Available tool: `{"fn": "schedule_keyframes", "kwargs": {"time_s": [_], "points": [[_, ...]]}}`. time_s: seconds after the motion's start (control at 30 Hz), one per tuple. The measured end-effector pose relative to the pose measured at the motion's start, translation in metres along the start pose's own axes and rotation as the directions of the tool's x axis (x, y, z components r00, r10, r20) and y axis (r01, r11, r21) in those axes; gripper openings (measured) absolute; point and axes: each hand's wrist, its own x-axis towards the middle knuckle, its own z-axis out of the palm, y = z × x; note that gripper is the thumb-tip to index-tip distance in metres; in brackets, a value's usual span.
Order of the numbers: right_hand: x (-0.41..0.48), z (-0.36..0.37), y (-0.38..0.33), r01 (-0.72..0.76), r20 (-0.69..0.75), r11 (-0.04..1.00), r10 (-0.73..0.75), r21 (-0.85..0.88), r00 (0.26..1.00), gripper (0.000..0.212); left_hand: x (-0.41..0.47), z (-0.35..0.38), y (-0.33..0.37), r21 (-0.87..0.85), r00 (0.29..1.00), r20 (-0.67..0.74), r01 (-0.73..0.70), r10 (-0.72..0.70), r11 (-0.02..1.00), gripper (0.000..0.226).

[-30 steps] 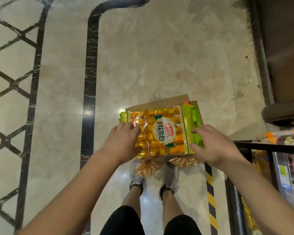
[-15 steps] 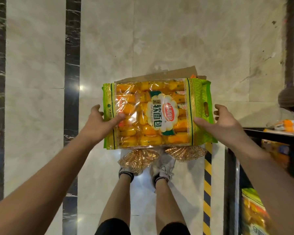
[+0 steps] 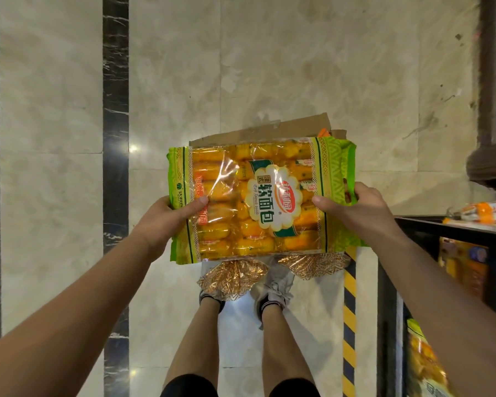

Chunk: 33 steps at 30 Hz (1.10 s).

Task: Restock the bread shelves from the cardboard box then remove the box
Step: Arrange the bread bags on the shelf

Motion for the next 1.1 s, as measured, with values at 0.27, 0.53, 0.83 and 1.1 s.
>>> {"fn": "schedule_keyframes", "kwargs": {"time_s": [0.27, 0.53, 0.83, 1.1], "points": [[0.001, 0.002, 0.004, -0.048, 0.145, 0.981, 0.021, 0.185, 0.989, 0.062, -0.017, 0.001, 0.006, -0.165, 0.996, 0.085, -0.022, 0.036, 0.986, 0.058], [-0.051, -0.032, -0.012, 0.048, 0.059, 0.987, -0.058, 0.155, 0.997, 0.064, -0.07, -0.002, 0.037, -0.203, 0.978, 0.106, -0.157, 0.181, 0.967, 0.098], [-0.165, -0.117, -0.059, 0.065, 0.14, 0.9, -0.138, 0.431, 0.98, 0.057, -0.179, -0.014, 0.117, -0.154, 0.928, 0.157, -0.316, 0.339, 0.936, 0.097], [-0.278, -0.183, -0.079, 0.203, -0.027, 0.823, -0.223, 0.53, 0.974, 0.052, -0.286, -0.009, 0.184, -0.125, 0.855, 0.18, -0.471, 0.487, 0.873, 0.09]]}}
